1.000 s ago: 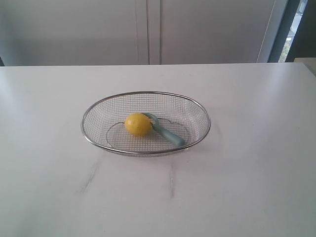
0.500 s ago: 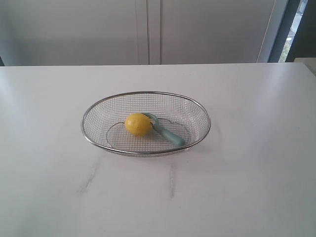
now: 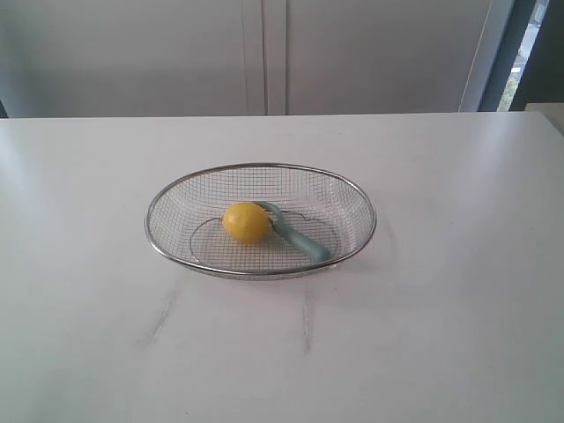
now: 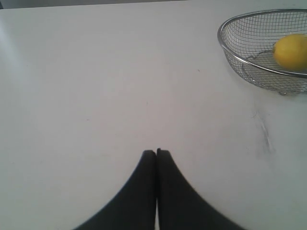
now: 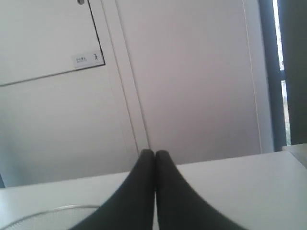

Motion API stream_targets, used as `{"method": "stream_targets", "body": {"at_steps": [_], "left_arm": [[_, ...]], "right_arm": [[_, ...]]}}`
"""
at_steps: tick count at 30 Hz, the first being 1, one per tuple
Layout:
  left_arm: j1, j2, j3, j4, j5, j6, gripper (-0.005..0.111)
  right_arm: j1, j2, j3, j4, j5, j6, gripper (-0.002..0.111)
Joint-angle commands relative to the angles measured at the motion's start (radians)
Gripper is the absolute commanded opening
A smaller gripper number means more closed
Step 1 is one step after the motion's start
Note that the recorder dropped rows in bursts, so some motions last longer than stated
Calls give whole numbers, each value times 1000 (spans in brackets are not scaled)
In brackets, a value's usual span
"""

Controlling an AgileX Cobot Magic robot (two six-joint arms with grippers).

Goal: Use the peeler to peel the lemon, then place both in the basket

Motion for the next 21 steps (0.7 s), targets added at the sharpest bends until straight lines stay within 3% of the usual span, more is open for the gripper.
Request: {"method": "stream_targets", "body": {"at_steps": [1,5,9,15,21], "left_arm": [[-7,-4,2,0,-1,1,0],[-7,-4,2,0,-1,1,0],[-7,-4,2,0,-1,1,0],[-7,-4,2,0,-1,1,0],[-7,-4,2,0,-1,1,0]], "right_arm": [[-5,-80,139,-11,-17,-159,0],[-5,-140,238,-11,9,-181,0],[-5,-140,238,-9,297,-188,0],[-6,-140,238,-9,295,-194,0],[-94,-140,238,57,293,-316,0]]}}
